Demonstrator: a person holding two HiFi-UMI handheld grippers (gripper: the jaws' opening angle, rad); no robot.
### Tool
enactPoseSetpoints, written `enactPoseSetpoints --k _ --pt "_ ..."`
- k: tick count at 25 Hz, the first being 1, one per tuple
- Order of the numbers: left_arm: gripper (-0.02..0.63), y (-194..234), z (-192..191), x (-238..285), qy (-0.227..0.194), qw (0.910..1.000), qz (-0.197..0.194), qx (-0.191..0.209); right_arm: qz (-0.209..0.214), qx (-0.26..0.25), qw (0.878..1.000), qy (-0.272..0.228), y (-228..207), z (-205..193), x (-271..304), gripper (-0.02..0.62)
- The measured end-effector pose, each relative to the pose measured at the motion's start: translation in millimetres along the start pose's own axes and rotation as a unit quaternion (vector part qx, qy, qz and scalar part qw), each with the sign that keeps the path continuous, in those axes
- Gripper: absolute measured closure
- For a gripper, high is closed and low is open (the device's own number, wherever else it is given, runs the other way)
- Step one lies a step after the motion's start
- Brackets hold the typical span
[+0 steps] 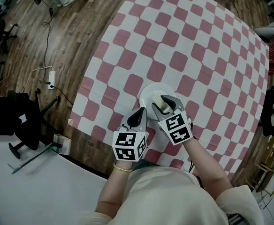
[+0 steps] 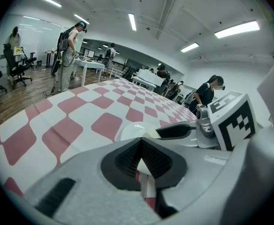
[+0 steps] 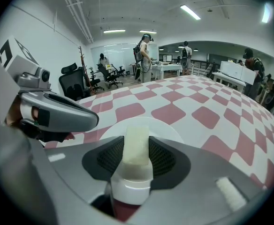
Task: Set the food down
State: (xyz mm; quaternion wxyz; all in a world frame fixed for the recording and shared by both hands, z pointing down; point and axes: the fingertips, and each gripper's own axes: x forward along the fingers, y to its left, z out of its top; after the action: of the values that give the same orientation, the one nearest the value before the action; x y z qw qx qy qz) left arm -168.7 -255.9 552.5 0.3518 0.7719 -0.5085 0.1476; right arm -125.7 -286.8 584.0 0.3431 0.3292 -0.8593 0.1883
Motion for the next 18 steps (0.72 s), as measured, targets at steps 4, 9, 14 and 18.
enactPoseSetpoints --k 4,9,14,18 --pt "0.606 -1.2 -0.9 -1.2 0.0 1.0 -0.001 -0.001 -0.001 0.002 1.0 0.0 0.2 0.5 0.1 0.423" --pt "0.606 -2.3 -2.0 -3.1 -0.001 1.0 0.0 0.0 -0.003 0.001 1.0 -0.002 0.2 0.5 0.2 0.423" --pt "0.606 -2.5 -3.0 -6.5 -0.002 1.0 0.003 -0.002 -0.004 0.001 1.0 -0.004 1.7 1.2 -1.0 0.425" --pt "0.606 -4.6 -4.0 -8.9 -0.004 1.0 0.003 -0.002 -0.006 0.003 1.0 -0.008 1.1 2.0 -4.3 0.425"
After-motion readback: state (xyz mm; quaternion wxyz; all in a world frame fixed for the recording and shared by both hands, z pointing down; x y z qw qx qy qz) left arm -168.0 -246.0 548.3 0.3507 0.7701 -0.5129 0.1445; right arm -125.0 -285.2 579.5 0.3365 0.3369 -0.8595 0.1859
